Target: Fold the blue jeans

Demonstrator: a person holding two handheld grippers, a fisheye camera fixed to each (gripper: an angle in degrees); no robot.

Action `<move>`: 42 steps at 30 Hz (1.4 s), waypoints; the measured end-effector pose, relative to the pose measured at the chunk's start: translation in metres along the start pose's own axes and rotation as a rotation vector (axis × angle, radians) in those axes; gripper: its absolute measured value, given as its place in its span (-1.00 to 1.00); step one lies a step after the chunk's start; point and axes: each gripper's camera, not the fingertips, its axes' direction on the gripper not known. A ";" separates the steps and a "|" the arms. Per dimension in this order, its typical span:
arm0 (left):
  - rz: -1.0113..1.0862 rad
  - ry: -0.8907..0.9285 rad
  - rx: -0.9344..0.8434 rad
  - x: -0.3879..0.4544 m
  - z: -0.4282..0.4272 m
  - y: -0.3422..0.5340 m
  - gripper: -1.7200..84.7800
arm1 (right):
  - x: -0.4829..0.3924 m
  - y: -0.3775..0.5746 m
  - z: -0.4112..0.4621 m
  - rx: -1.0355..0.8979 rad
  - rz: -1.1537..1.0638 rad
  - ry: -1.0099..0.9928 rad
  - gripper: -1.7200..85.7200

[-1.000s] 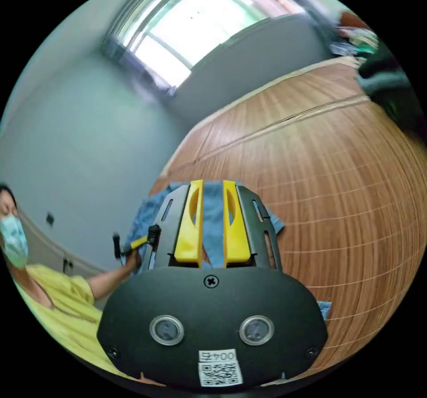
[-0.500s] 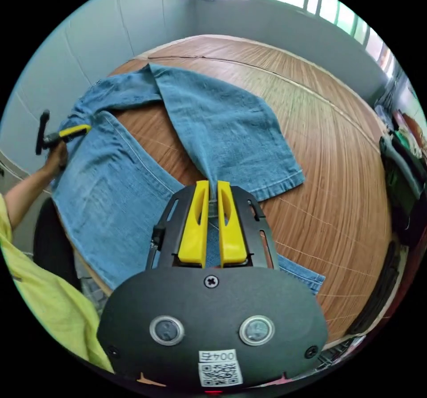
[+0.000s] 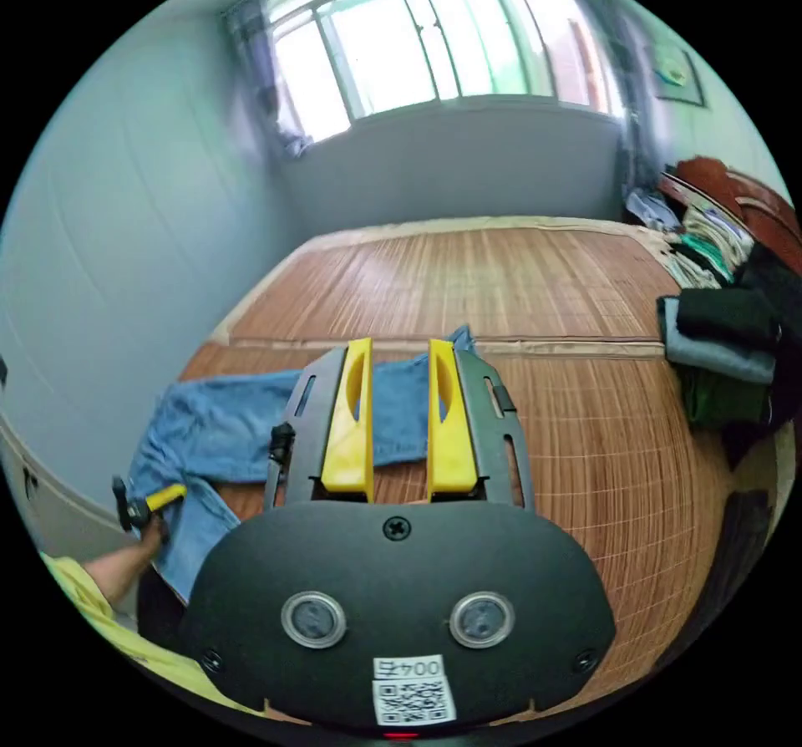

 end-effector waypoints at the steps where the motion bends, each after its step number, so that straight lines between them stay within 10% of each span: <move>1: 0.000 0.000 0.000 0.000 -0.002 0.001 -0.96 | -0.020 0.017 0.023 -0.064 -0.065 0.017 -0.71; 15: -0.004 0.010 -0.002 -0.009 -0.032 0.015 -0.96 | -0.039 0.075 0.239 -0.435 -0.109 0.108 -0.62; 22: -0.002 -0.101 0.171 -0.039 -0.088 0.007 -0.96 | -0.033 0.093 0.227 -0.429 -0.118 0.114 -0.63; 33: -0.163 -0.048 -0.069 -0.151 -0.065 -0.033 -0.95 | -0.010 0.163 0.155 -0.365 -0.120 0.048 -0.61; 42: -0.188 0.044 0.061 -0.167 -0.202 0.118 -0.94 | -0.118 0.325 -0.002 -0.391 -0.374 -0.191 -0.58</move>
